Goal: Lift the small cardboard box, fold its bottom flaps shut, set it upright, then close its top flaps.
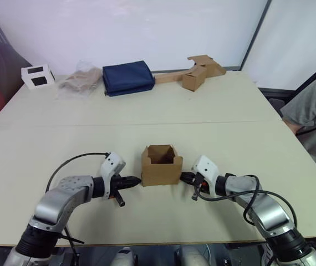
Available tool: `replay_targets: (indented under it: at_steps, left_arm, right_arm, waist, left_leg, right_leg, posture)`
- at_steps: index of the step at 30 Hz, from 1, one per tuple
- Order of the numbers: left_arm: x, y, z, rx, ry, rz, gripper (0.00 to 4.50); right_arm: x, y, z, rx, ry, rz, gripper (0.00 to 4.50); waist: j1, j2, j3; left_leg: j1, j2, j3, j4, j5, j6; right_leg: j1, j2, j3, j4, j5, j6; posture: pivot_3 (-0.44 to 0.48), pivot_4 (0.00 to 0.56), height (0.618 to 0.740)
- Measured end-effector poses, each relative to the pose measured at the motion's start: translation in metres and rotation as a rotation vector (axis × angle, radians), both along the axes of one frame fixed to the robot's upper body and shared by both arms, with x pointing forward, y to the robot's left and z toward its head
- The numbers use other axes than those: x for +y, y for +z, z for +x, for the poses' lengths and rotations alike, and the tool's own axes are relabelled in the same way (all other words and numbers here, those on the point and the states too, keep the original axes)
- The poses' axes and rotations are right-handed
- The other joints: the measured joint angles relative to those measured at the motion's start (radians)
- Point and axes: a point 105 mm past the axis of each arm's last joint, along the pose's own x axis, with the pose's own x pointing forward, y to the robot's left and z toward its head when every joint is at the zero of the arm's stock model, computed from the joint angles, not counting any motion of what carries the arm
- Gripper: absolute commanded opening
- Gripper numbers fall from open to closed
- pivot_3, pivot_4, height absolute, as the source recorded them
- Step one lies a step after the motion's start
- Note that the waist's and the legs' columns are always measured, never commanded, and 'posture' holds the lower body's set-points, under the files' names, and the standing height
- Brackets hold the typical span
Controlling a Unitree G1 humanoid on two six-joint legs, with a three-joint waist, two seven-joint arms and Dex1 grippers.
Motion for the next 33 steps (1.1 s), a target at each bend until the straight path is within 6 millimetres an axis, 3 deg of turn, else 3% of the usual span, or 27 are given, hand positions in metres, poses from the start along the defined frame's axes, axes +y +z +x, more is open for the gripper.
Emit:
replay_targets:
  at_steps: [6, 10, 14, 17, 20, 23, 33]
  left_arm:
    - [0.007, 0.001, -0.001, 0.004, -0.02, 0.031, 0.02]
    - [0.018, 0.009, 0.006, -0.006, -0.003, 0.035, 0.02]
    - [0.024, 0.054, 0.026, -0.087, 0.024, -0.058, 0.02]
    - [0.015, 0.092, 0.029, -0.156, -0.042, -0.124, 0.02]
    - [0.004, 0.099, 0.023, -0.145, -0.119, -0.136, 0.02]
    - [-0.003, 0.098, 0.021, -0.135, -0.16, -0.125, 0.02]
    - [-0.013, 0.087, 0.019, -0.124, -0.207, -0.083, 0.02]
  right_arm:
    - [-0.002, 0.001, 0.001, -0.02, 0.001, -0.017, 0.0]
    - [-0.023, 0.004, 0.003, -0.066, -0.01, -0.074, 0.0]
    - [-0.044, 0.022, 0.011, -0.102, -0.042, -0.056, 0.0]
    - [-0.045, 0.056, 0.02, -0.155, -0.039, 0.049, 0.0]
    - [-0.033, 0.085, 0.024, -0.174, 0.007, 0.152, 0.0]
    - [-0.02, 0.099, 0.022, -0.182, 0.053, 0.196, 0.0]
    - [0.009, 0.089, 0.015, -0.116, 0.131, 0.22, 0.0]
  waist:
    - [0.0, 0.0, 0.0]
    - [0.006, 0.0, 0.0]
    - [0.002, -0.001, 0.0]
    - [-0.004, 0.0, 0.0]
    - [-0.013, 0.0, 0.0]
    - [-0.014, 0.0, 0.0]
    - [-0.003, 0.0, 0.0]
  left_leg:
    - [0.0, 0.0, 0.0, 0.0, 0.0, 0.0]
    - [0.0, 0.0, 0.0, 0.0, 0.0, 0.0]
    - [0.0, 0.0, 0.0, 0.0, 0.0, 0.0]
    - [0.001, 0.0, 0.0, -0.001, 0.0, 0.0]
    - [0.001, 0.001, 0.0, -0.002, 0.0, 0.0]
    - [0.001, 0.001, 0.0, -0.002, 0.0, 0.0]
    - [0.001, 0.0, 0.0, -0.002, 0.0, 0.0]
  right_leg:
    - [0.0, 0.0, 0.0, 0.0, 0.0, 0.0]
    - [0.001, 0.0, 0.0, 0.0, 0.0, 0.0]
    - [0.001, 0.0, 0.0, 0.0, 0.0, 0.0]
    - [0.001, 0.0, 0.0, -0.001, 0.0, 0.0]
    - [0.0, 0.001, 0.0, -0.001, 0.0, 0.0]
    - [0.001, 0.001, 0.0, -0.001, 0.0, 0.0]
    - [0.0, 0.0, 0.0, -0.001, 0.0, 0.0]
  posture:
    - [0.0, 0.15, 0.74]
    - [0.0, 0.15, 0.74]
    - [0.0, 0.15, 0.74]
    - [0.0, 0.15, 0.74]
    - [0.0, 0.15, 0.74]
    - [0.0, 0.15, 0.74]
    - [0.0, 0.15, 0.74]
